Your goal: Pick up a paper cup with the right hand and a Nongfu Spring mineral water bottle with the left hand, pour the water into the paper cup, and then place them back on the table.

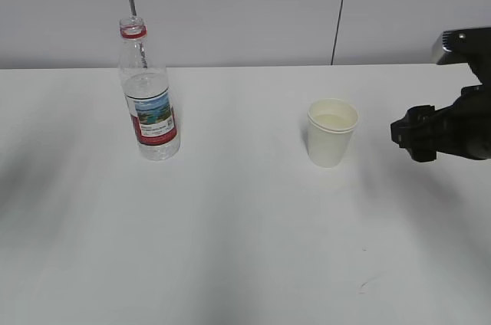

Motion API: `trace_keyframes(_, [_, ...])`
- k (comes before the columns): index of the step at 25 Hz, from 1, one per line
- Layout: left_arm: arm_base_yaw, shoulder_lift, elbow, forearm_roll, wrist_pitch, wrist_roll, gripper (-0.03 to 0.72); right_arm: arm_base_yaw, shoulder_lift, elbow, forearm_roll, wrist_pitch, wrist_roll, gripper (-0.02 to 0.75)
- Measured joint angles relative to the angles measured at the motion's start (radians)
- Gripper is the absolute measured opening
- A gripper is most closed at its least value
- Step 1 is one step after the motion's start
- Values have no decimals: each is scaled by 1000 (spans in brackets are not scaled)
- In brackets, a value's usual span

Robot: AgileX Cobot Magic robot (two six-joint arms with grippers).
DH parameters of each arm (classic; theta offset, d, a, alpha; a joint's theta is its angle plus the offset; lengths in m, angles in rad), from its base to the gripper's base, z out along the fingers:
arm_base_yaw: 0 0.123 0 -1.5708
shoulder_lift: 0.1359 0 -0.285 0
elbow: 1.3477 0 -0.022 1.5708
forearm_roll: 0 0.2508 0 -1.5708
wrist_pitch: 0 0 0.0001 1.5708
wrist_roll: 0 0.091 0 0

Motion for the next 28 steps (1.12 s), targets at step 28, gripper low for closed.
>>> trace_keyframes(28, [0, -1177, 514, 38, -127, 2, 491, 0, 0, 0, -103, -25, 2, 591])
